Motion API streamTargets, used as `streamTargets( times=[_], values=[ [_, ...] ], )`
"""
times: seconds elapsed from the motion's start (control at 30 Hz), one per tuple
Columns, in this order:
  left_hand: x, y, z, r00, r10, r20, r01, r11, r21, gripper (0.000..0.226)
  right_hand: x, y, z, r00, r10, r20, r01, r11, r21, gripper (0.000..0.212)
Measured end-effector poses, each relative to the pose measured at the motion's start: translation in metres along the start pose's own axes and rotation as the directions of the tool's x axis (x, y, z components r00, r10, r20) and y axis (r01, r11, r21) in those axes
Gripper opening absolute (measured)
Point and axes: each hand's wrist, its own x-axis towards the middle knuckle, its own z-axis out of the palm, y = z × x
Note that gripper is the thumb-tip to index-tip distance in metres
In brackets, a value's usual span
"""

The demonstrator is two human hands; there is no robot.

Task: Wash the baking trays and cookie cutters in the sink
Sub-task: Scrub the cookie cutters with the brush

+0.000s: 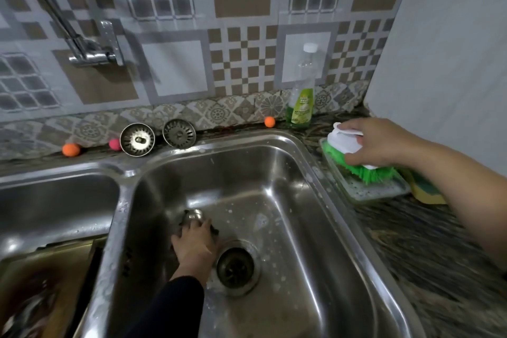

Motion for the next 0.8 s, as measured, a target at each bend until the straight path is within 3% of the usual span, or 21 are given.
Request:
streamTargets(
  times=[0.13,0.23,0.33,0.43,0.47,0.57,0.73,0.8],
  values=[
    [0.003,-0.001,0.002,1.0,-0.002,-0.014,0.001,0.998,-0.06,0.055,-0.005,-0.024,0.005,0.997,-0.073,-0.003,0.073,0.997,0.038,0.079],
    [0.001,0.001,-0.01,0.997,-0.033,-0.062,0.016,0.966,-0.26,0.053,-0.015,-0.045,0.019,0.992,-0.122,0.024,0.118,0.984,0.136,0.08],
    [-0.007,0.007,-0.033,0.999,-0.017,-0.044,-0.016,0.75,-0.661,0.048,-0.032,-0.067,0.042,0.982,-0.183,0.037,0.168,0.951,0.261,0.075],
    [-0.023,0.012,-0.052,0.999,0.006,-0.049,-0.046,0.483,-0.875,0.05,-0.051,-0.087,0.077,0.97,-0.243,0.014,0.222,0.906,0.361,0.073],
    [-0.031,0.013,-0.057,0.997,0.025,-0.071,-0.075,0.433,-0.898,0.046,-0.058,-0.095,0.088,0.966,-0.26,0.016,0.232,0.887,0.399,0.073],
    [-0.055,0.009,-0.068,0.978,0.078,-0.193,-0.207,0.469,-0.859,0.037,-0.065,-0.115,0.109,0.96,-0.279,-0.01,0.254,0.858,0.446,0.074],
    [-0.076,-0.023,-0.077,0.969,-0.026,-0.246,-0.222,0.349,-0.911,0.032,-0.06,-0.133,0.103,0.958,-0.278,-0.07,0.278,0.842,0.462,0.074],
    [-0.084,-0.025,-0.084,0.966,0.055,-0.251,-0.254,0.361,-0.897,0.038,-0.065,-0.146,0.101,0.94,-0.336,-0.05,0.321,0.83,0.455,0.074]
  ],
)
